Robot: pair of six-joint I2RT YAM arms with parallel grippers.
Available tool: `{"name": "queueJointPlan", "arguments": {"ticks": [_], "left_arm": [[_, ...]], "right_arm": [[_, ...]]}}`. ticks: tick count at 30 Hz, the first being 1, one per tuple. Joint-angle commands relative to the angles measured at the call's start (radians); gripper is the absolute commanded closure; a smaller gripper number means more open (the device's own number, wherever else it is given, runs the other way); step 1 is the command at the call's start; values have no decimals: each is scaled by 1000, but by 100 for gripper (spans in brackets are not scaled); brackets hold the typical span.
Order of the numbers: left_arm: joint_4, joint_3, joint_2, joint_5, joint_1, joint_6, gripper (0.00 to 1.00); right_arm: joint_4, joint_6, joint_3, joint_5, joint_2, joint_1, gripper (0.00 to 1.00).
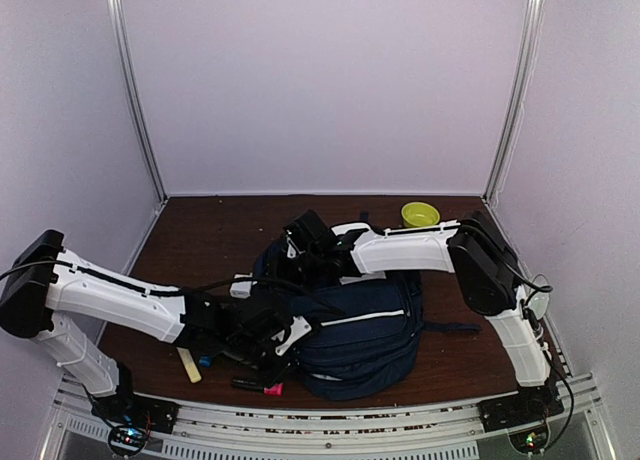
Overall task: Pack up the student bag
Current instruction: Zip the largest pocket of the bag in the student bag, then adjust the student bag at the center of the board.
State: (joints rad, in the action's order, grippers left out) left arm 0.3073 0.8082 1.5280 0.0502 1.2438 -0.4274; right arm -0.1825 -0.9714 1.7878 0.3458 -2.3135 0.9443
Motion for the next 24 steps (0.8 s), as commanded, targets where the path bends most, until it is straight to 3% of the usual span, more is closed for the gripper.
{"name": "queueJointPlan", "arguments": {"ticks": [1, 8, 14, 19, 24], "left_arm": [[-50, -6, -13, -33, 1, -37, 100], [-44, -146, -131, -73, -134, -90, 100], [23, -191, -221, -131, -249, -119, 100], [47, -188, -215, -150, -278, -141, 100], [25, -184, -171, -118, -279, -129, 100]], "right_arm": [[-18, 105, -22, -26, 38, -34, 50], [-130, 232, -40, -48, 157, -39, 49], [-265, 326, -117, -158, 307, -58, 47], [-338, 351, -284, -296, 484, -63, 46], [-296, 292, -537, -334, 661, -47, 46]]}}
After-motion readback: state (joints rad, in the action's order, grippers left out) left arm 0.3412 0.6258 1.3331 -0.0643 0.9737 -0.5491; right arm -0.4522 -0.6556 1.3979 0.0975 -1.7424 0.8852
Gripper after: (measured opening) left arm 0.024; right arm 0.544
